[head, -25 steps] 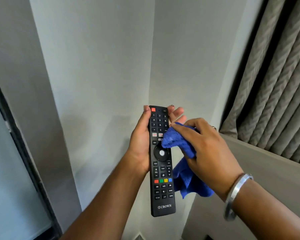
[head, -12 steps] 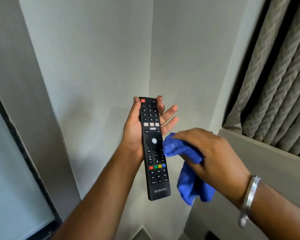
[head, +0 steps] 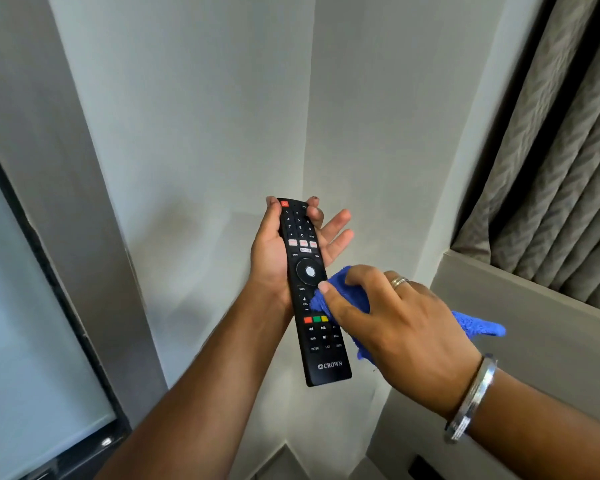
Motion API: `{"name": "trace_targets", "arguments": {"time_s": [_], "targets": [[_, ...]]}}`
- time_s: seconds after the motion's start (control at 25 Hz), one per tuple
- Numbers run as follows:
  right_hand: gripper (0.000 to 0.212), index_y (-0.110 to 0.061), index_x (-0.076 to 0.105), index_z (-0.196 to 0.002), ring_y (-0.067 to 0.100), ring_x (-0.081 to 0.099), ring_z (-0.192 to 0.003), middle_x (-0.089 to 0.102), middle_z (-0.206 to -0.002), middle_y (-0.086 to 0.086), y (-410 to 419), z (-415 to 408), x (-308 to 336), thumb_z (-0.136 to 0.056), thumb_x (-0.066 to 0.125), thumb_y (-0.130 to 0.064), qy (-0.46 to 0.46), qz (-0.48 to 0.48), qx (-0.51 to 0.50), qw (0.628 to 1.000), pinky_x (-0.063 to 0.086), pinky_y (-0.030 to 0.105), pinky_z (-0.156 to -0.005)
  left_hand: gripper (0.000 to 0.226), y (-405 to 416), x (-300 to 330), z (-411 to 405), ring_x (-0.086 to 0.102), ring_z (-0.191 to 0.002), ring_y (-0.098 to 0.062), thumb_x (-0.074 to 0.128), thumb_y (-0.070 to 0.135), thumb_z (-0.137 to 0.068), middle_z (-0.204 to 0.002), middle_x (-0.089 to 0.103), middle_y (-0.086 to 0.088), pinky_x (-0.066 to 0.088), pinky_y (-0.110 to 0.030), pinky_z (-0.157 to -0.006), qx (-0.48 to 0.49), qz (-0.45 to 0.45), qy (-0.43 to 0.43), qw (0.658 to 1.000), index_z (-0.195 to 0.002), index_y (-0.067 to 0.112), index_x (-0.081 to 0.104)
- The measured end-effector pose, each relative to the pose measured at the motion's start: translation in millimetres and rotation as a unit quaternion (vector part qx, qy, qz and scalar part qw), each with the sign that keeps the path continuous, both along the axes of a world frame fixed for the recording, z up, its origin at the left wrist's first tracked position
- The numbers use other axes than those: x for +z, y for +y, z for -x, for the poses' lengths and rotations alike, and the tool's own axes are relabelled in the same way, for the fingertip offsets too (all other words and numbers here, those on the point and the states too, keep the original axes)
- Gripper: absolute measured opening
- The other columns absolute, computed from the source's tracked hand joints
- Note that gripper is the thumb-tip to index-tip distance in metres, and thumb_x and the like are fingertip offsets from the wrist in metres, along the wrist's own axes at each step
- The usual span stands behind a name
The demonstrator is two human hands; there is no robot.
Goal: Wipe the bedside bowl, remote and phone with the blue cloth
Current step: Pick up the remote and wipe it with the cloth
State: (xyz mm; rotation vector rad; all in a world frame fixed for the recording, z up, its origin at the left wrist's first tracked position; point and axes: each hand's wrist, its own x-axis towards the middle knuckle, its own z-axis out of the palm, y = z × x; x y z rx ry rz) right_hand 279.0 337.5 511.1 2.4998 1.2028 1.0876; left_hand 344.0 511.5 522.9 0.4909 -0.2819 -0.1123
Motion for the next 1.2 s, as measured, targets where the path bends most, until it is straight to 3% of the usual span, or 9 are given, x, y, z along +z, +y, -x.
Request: {"name": "trace_targets", "arguments": {"time_s": [0.12, 0.24, 0.32, 0.4, 0.56, 0.76, 0.92, 1.08, 1.2], "targets": [[0.06, -0.013, 0.056, -0.126, 0.028, 0.056, -0.062, 0.063, -0.102, 0.013, -11.0, 0.7, -3.4, -0.068, 0.07, -0.016, 0.01, 0.054, 0.035, 0.998, 0.049, 0.034, -0.048, 0.055, -2.8, -13.3, 0.8, 0.068, -0.1, -0.03, 0.032, 0.06, -0.098, -0.086, 0.053, 0.003, 0.058, -0.043, -0.083, -0.005, 0.004, 0.016, 1.0, -0.108, 0.01, 0.053], [0.067, -0.017, 0.05, -0.133, 0.025, 0.055, -0.057, 0.064, -0.093, 0.007, -19.2, -0.2, -7.8, -0.07, 0.071, -0.016, 0.032, 0.083, 0.026, 0.996, 0.047, 0.031, -0.043, 0.056, -7.9, -22.5, 1.7, 0.069, -0.097, -0.031, 0.033, 0.059, -0.098, -0.082, 0.058, 0.002, 0.058, -0.043, -0.084, -0.017, 0.004, 0.03, 0.999, -0.11, 0.009, 0.053], [0.073, -0.025, 0.048, -0.134, 0.025, 0.052, -0.051, 0.062, -0.082, 0.001, -20.3, -2.7, -4.3, -0.066, 0.071, -0.015, 0.063, 0.041, -0.021, 0.997, 0.041, 0.028, -0.038, 0.056, -10.9, -24.0, 2.2, 0.069, -0.098, -0.031, 0.033, 0.059, -0.098, -0.08, 0.06, 0.001, 0.057, -0.044, -0.086, -0.019, -0.014, 0.034, 0.999, -0.111, 0.008, 0.053], [0.063, -0.032, 0.055, -0.122, 0.025, 0.049, -0.047, 0.058, -0.075, -0.002, -14.5, -2.5, 0.7, -0.064, 0.07, -0.013, 0.076, 0.001, -0.061, 0.995, 0.036, 0.025, -0.037, 0.057, -14.6, -23.5, 3.7, 0.068, -0.102, -0.032, 0.034, 0.06, -0.098, -0.082, 0.059, 0.0, 0.056, -0.045, -0.089, -0.021, -0.042, 0.034, 0.998, -0.116, 0.008, 0.051], [0.038, -0.026, 0.065, -0.103, 0.024, 0.048, -0.048, 0.058, -0.078, 0.001, 0.3, 6.0, -2.3, -0.067, 0.069, -0.014, 0.08, -0.01, -0.059, 0.995, 0.036, 0.025, -0.038, 0.056, -17.8, -24.0, 7.3, 0.07, -0.098, -0.031, 0.035, 0.059, -0.097, -0.077, 0.058, 0.0, 0.059, -0.044, -0.085, -0.012, -0.053, 0.035, 0.998, -0.114, 0.008, 0.052], [0.045, -0.025, 0.064, -0.104, 0.022, 0.048, -0.051, 0.059, -0.083, 0.001, -4.1, 18.6, -9.2, -0.061, 0.069, -0.013, 0.112, 0.038, -0.036, 0.992, 0.039, 0.026, -0.037, 0.054, -12.5, -21.0, 5.9, 0.068, -0.097, -0.034, 0.035, 0.059, -0.098, -0.077, 0.056, 0.0, 0.058, -0.047, -0.085, 0.028, -0.11, 0.013, 0.993, -0.113, 0.009, 0.053], [0.045, -0.022, 0.061, -0.112, 0.022, 0.046, -0.051, 0.057, -0.084, 0.003, -8.3, 26.8, -15.7, -0.067, 0.062, -0.014, 0.093, 0.087, -0.006, 0.992, 0.043, 0.031, -0.038, 0.055, -12.1, -24.8, 6.2, 0.068, -0.098, -0.036, 0.037, 0.058, -0.098, -0.08, 0.055, -0.001, 0.058, -0.048, -0.083, 0.059, -0.147, 0.002, 0.987, -0.119, 0.009, 0.052], [0.037, -0.026, 0.058, -0.114, 0.021, 0.045, -0.054, 0.057, -0.086, 0.001, -18.0, 30.9, -18.0, -0.079, 0.052, -0.017, 0.105, 0.129, 0.039, 0.985, 0.046, 0.032, -0.042, 0.056, -11.4, -38.5, 8.9, 0.07, -0.096, -0.034, 0.035, 0.058, -0.098, -0.08, 0.054, -0.001, 0.059, -0.046, -0.081, 0.047, -0.118, 0.026, 0.992, -0.118, 0.009, 0.052], [0.042, -0.028, 0.061, -0.11, 0.022, 0.046, -0.052, 0.058, -0.085, 0.003, -16.2, 28.1, -12.5, -0.069, 0.063, -0.016, 0.096, 0.092, 0.009, 0.991, 0.037, 0.026, -0.04, 0.057, -12.9, -43.3, 11.7, 0.07, -0.095, -0.033, 0.032, 0.06, -0.098, -0.078, 0.056, 0.0, 0.059, -0.045, -0.081, 0.014, -0.098, 0.027, 0.995, -0.116, 0.01, 0.053]]}}
